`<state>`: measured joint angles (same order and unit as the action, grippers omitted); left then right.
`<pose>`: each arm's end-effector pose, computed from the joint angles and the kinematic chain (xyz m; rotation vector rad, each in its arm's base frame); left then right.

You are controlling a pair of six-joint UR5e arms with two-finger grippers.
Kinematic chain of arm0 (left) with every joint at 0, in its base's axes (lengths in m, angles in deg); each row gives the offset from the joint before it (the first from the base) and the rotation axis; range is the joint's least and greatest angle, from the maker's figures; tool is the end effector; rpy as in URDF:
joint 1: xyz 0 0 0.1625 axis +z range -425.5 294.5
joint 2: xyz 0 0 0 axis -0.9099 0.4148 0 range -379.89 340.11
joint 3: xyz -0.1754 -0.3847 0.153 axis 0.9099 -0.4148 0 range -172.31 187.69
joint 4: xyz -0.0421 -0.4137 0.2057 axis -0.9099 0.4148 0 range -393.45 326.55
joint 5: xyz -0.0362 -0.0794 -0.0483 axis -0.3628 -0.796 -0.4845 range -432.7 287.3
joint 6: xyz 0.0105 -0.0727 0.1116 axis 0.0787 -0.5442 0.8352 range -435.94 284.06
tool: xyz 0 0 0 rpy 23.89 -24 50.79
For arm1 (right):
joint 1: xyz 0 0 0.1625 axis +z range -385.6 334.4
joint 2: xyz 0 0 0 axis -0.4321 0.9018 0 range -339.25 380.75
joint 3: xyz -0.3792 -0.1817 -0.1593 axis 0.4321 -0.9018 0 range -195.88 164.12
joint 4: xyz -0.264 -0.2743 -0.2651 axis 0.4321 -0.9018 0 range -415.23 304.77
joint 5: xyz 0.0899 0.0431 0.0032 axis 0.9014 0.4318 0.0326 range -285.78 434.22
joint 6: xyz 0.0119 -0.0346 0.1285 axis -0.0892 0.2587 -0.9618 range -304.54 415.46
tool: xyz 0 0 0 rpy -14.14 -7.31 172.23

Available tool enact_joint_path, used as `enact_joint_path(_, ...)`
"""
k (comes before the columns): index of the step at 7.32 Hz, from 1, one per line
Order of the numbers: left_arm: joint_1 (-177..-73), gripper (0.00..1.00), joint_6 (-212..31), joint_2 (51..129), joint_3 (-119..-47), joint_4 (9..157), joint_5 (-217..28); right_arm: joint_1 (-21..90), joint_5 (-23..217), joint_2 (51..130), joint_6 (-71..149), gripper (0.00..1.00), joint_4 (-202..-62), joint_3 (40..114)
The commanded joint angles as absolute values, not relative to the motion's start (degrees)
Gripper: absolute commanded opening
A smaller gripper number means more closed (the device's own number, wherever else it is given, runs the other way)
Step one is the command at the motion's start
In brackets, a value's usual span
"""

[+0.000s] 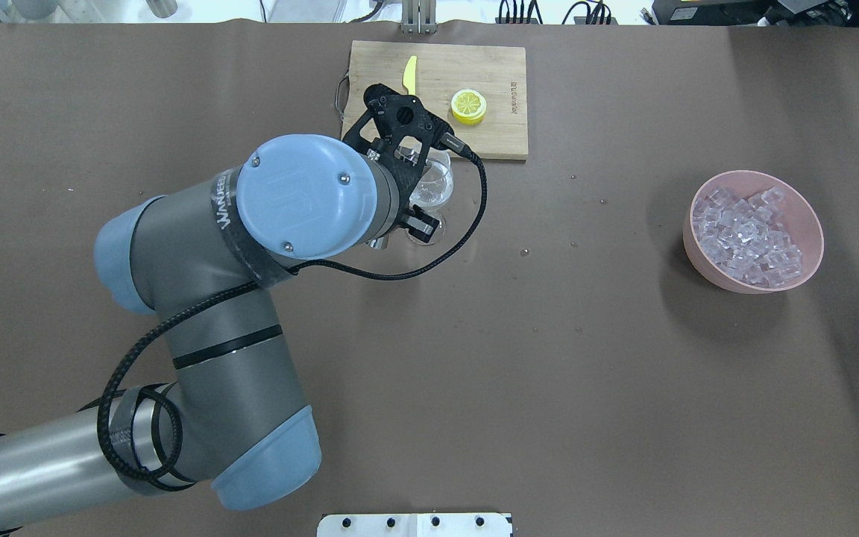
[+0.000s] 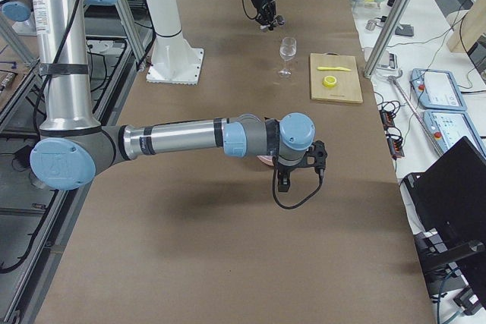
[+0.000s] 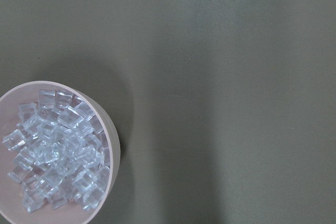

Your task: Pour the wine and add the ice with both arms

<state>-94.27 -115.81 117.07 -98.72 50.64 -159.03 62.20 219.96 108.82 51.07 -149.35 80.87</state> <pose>0.5399 -0.4584 0.0598 0.6851 0.7400 0.3086 0.0014 -0.5603 0.6119 0.0174 -0.9748 -0.0034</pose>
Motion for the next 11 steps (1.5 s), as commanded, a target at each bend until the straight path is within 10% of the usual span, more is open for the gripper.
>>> enact_joint_path(1, -95.90, 0.00, -114.97, 119.14, -94.81, 50.31, -160.94, 62.20, 220.04, 108.91, 51.07, 1.00, -149.45, 80.89)
enact_joint_path(11, -97.48, 0.00, -101.71, 130.38, -91.13, 24.49, -162.44, 62.20, 220.04, 108.82, 50.54, 1.00, -149.45, 80.54)
